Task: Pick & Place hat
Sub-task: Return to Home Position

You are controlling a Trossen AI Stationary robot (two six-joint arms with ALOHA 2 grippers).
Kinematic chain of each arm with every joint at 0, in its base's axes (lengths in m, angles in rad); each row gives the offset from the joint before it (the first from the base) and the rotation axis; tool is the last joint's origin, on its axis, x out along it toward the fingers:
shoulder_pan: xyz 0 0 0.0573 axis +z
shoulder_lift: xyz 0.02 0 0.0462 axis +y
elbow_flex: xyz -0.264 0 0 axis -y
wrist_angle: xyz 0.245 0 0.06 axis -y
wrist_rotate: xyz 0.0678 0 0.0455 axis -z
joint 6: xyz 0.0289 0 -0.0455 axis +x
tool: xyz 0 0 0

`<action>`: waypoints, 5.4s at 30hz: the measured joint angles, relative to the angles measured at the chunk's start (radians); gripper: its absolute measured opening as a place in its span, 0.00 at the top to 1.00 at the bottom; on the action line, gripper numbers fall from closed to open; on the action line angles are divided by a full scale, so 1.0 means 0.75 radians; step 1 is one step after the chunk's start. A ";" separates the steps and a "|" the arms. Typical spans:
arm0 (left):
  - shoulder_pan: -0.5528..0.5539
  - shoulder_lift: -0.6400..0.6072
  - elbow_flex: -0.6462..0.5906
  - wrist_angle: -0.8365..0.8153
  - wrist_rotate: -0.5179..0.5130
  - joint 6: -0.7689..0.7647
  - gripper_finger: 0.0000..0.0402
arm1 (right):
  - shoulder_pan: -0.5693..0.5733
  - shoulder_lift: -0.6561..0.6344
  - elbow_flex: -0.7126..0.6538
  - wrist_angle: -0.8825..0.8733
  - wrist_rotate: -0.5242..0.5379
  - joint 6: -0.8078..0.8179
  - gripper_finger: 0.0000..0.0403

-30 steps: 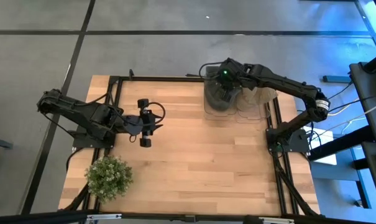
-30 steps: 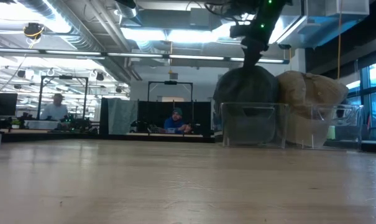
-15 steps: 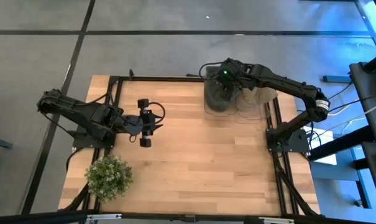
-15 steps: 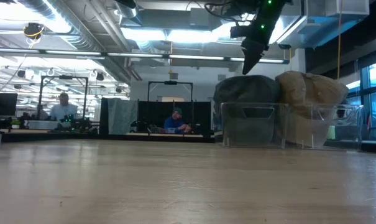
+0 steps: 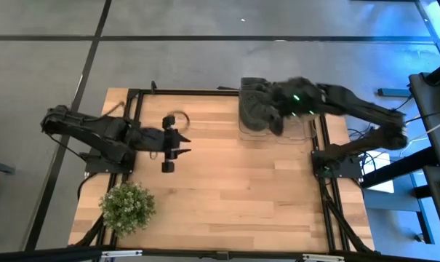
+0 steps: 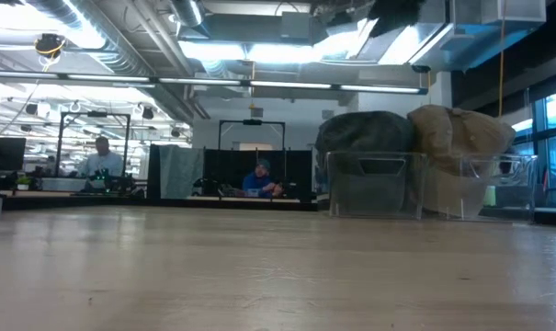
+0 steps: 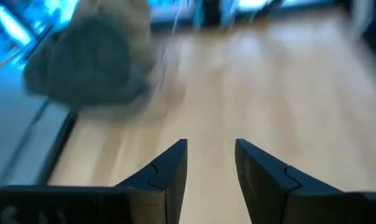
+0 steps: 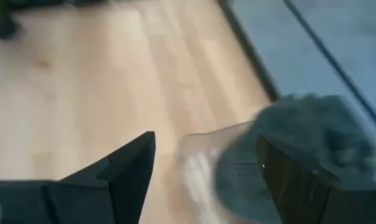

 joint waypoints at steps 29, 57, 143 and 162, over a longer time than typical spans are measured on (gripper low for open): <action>0.462 -0.969 -1.061 0.957 0.196 -0.378 0.68 | 0.556 -1.328 -1.488 1.120 -0.206 0.281 0.31; 0.549 -1.238 -1.473 1.101 0.142 -0.446 0.68 | 0.550 -1.643 -1.716 1.143 -0.064 0.160 0.31; 0.621 -1.422 -1.471 0.882 0.122 -0.102 0.68 | 0.551 -1.629 -1.922 1.307 -0.023 0.207 0.31; 0.621 -1.422 -1.471 0.882 0.122 -0.102 0.68 | 0.550 -1.629 -1.922 1.307 -0.023 0.206 0.31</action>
